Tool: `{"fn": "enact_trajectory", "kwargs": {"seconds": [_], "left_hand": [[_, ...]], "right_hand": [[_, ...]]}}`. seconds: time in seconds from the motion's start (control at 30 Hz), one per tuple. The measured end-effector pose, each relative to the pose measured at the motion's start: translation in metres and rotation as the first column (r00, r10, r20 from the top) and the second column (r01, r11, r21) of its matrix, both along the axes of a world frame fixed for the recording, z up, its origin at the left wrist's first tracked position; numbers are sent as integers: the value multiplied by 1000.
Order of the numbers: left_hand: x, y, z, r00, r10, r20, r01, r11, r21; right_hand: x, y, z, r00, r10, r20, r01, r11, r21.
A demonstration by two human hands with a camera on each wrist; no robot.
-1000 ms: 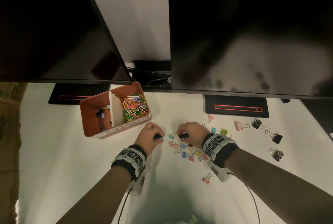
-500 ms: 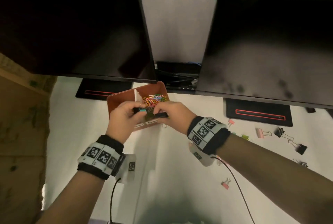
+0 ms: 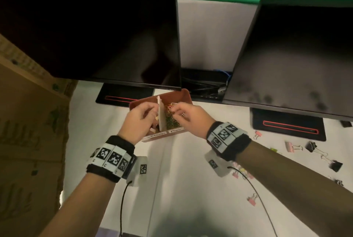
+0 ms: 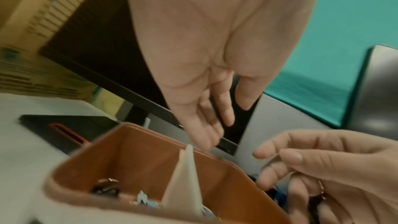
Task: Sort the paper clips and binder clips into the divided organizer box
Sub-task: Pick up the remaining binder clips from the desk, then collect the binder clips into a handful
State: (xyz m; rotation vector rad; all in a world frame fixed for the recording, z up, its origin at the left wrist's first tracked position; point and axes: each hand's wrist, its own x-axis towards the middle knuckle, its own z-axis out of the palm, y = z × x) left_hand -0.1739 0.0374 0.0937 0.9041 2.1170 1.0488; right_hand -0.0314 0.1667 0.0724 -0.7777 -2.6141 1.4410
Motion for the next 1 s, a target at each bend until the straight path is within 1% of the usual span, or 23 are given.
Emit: {"fn": "enact_trajectory", "kwargs": {"seconds": [0.07,0.13,0.23,0.3,0.37,0.4,0.5,0.53,0.57,0.6,0.67,0.73,0.87,0.93,1.0], "left_hand": [[24,9,-4,991,-135,-9,135,991,12],[51,21,-13,966,-259,-1,259,966,8],[96,41,-31,910,-415,-10,414,909,-37],[122,51,-49,861,-507,-38,501,859,-109],[144,59,-70,822,-570,-21,553,806,-211],[152,61,-80,808,-589,-8,564,778,-275],[167,62,-102,740,-672,-28,592,670,-448],[169,62,-106,710,-702,-59,594,642,-486],[171,62,-109,688,-719,-98,588,631,-506],[171,61,-111,683,-719,-127,578,638,-509],[171,60,-115,713,-688,-133,565,677,-471],[170,59,-116,758,-646,-89,563,717,-411],[169,56,-118,816,-577,-24,544,783,-300],[169,55,-118,845,-535,-9,511,812,-283],[169,56,-120,858,-514,-1,495,826,-270]], "right_hand": [[42,14,-11,998,-21,63,15,996,90],[86,27,-22,983,-67,169,38,985,170],[149,43,-39,920,-161,357,73,966,248],[181,50,-48,863,-231,449,115,956,271],[204,54,-55,819,-287,497,165,947,275],[212,56,-57,810,-300,504,177,945,276],[223,60,-64,818,-277,504,174,955,242],[224,62,-66,823,-259,505,167,961,220],[223,63,-68,830,-239,505,156,967,201],[221,64,-69,836,-218,504,140,972,187],[215,62,-72,850,-165,500,89,981,172],[206,56,-75,861,-92,500,7,986,169],[188,37,-82,860,10,509,-139,966,216],[182,32,-86,858,34,513,-169,961,220],[178,29,-89,875,31,484,-161,960,228]]}}
